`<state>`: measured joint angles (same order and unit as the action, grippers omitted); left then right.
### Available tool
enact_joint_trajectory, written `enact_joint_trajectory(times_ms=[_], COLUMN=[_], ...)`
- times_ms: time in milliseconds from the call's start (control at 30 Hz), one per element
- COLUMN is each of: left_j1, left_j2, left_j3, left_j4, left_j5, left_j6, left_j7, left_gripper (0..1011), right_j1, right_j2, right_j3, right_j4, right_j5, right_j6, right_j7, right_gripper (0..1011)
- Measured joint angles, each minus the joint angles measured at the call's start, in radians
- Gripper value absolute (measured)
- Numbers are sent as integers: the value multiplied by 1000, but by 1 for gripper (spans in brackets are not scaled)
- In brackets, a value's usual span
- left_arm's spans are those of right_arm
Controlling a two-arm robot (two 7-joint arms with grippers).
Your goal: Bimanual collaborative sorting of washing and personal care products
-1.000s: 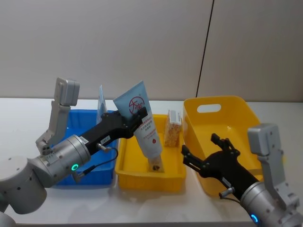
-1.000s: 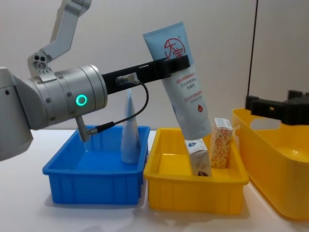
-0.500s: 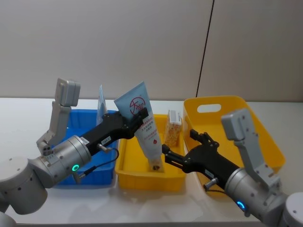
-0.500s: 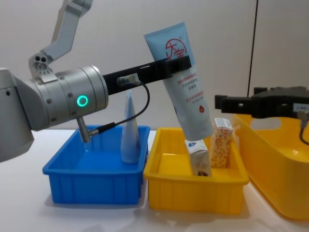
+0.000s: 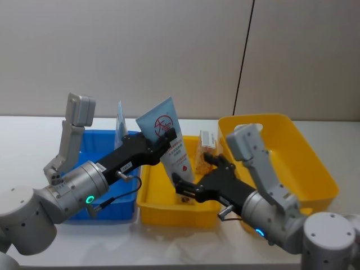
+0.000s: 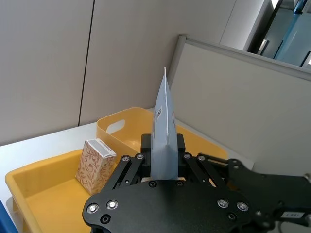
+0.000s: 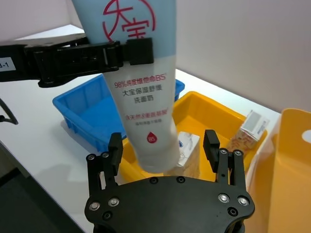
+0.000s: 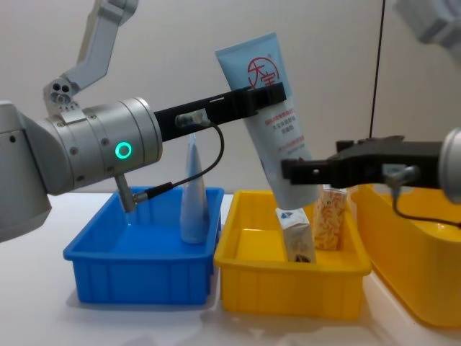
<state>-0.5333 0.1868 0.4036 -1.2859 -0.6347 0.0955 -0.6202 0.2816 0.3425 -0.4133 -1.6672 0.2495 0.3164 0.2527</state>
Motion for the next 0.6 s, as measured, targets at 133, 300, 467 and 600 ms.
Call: enact_joint_trajectory(times_ms=[133, 300, 467, 600], left_j1=[0, 0, 0, 0], left_j2=[0, 0, 0, 0], left_j3=[0, 0, 0, 0], left_j4=[0, 0, 0, 0], left_j5=[0, 0, 0, 0], left_j6=[0, 0, 0, 0], left_j7=[0, 0, 0, 0], left_gripper=[239, 239, 239, 239], right_j1=[24, 57, 73, 85], right_j2=[-16, -39, -50, -58], right_j3=[-19, -45, -57, -65], right_j4=[31, 76, 98, 113], right_j5=[-15, -37, -48, -56], right_j6=[-3, -13, -17, -21], right_j7=[2, 7, 8, 9], right_gripper=[1003, 1003, 946, 848])
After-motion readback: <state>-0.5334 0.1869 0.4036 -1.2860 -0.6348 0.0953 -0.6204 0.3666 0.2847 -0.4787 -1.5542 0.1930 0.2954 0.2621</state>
